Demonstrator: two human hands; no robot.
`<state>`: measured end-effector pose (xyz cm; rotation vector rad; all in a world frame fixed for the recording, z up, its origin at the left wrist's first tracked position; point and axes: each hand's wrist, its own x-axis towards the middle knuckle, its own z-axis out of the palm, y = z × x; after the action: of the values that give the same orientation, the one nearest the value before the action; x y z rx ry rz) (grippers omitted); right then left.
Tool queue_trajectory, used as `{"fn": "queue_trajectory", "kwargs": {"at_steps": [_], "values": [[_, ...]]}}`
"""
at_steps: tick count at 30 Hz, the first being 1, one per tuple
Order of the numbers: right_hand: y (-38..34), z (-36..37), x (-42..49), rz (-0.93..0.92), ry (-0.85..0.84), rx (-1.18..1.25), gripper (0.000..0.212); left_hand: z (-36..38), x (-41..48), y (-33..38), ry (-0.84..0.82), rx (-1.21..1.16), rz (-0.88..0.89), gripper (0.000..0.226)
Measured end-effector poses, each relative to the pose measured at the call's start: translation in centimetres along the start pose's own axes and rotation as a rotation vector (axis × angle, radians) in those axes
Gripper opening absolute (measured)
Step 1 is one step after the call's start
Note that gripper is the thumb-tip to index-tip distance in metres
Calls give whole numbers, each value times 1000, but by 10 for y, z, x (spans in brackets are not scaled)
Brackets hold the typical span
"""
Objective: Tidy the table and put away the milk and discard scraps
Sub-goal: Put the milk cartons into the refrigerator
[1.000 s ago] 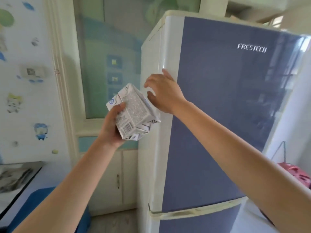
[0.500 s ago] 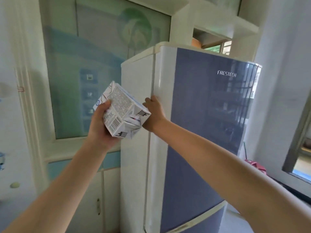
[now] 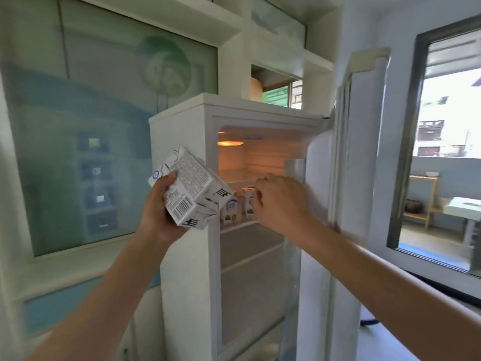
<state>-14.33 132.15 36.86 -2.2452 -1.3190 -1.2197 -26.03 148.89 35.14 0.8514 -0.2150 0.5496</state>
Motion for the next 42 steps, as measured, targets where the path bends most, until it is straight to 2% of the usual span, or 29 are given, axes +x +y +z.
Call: {"fn": "queue_trajectory", "kwargs": {"at_steps": [6,8,12,14,16,18,19,21,24,27,29,30,32,34,38,42], "values": [[16,-19,-19,194,62,-34,21,15,15,-35,-116,-52,-105,65],[23,-28,-25,271,87,-48,23,20,18,-42,-136,-59,-135,63],[27,-40,-27,511,-41,-109,40,24,26,-52,-153,-85,-172,87],[28,-43,-25,647,-123,-89,54,24,27,-56,-160,-64,-183,86],[28,-42,-22,733,-192,-33,63,24,28,-57,-154,-33,-197,70],[24,-37,-17,730,-214,72,60,25,29,-54,-150,14,-190,38],[21,-33,-12,705,-200,171,56,26,31,-53,-134,41,-178,29],[14,-30,-6,659,-177,490,45,30,35,-53,-120,84,-169,30],[8,-21,4,627,-293,908,31,36,45,-54,-83,168,-180,14],[17,-2,15,612,-310,1028,19,40,65,-60,0,312,-153,20],[30,15,23,614,-255,1100,20,44,84,-64,71,428,-84,51],[37,23,27,620,-226,1141,18,46,94,-66,93,471,-56,58],[57,44,39,627,-173,1230,8,49,119,-72,139,550,16,46],[75,66,55,632,-144,1344,9,52,144,-76,182,610,81,27],[109,115,94,596,-120,1461,7,52,200,-85,291,739,175,42],[126,165,145,519,-143,1555,12,38,254,-83,441,826,271,44]]}}
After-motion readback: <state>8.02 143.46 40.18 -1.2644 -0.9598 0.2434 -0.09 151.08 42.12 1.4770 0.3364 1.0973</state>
